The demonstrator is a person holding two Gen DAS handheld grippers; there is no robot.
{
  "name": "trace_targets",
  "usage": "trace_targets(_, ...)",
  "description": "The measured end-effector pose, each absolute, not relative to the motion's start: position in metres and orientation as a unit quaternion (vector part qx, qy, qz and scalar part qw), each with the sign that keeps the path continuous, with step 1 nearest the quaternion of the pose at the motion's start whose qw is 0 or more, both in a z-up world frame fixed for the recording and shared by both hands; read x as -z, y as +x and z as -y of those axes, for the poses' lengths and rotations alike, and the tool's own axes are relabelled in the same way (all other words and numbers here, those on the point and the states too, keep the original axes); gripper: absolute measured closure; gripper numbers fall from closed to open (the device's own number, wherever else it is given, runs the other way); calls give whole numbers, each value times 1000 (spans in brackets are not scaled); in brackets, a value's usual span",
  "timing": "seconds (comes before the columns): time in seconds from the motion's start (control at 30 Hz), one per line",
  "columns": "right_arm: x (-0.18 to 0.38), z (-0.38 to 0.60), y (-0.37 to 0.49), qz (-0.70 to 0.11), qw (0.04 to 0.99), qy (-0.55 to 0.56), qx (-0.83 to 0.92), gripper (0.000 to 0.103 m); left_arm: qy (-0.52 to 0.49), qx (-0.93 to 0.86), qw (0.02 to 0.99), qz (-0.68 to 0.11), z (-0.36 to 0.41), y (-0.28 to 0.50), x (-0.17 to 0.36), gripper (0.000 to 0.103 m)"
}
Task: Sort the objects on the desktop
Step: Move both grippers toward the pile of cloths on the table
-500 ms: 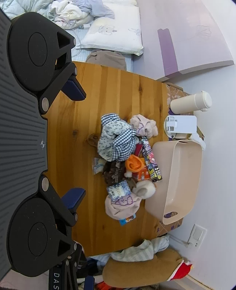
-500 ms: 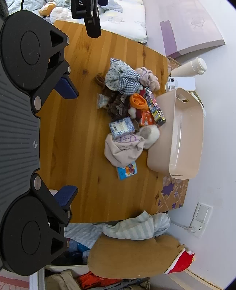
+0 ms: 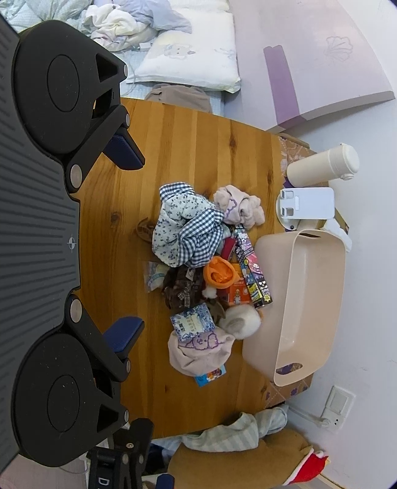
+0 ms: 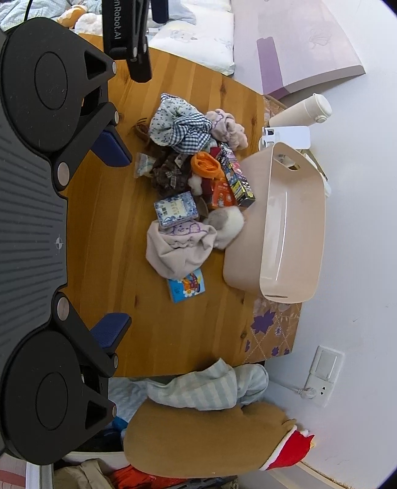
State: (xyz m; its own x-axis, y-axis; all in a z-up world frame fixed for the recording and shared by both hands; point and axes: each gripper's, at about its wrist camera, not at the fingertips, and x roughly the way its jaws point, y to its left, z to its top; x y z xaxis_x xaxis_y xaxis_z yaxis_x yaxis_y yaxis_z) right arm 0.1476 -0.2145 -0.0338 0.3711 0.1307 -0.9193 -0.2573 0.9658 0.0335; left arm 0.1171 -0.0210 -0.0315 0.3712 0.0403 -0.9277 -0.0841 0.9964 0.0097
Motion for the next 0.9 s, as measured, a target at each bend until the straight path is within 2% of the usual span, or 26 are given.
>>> trace_targets(0.47, 37, 203, 140, -504, 855, 34, -120, 0, -35, -20, 827, -561, -23, 120, 44, 0)
trace_targets(0.9, 49, 165, 115, -453, 887, 32, -81, 3, -32, 36, 841, -539, -75, 114, 56, 0)
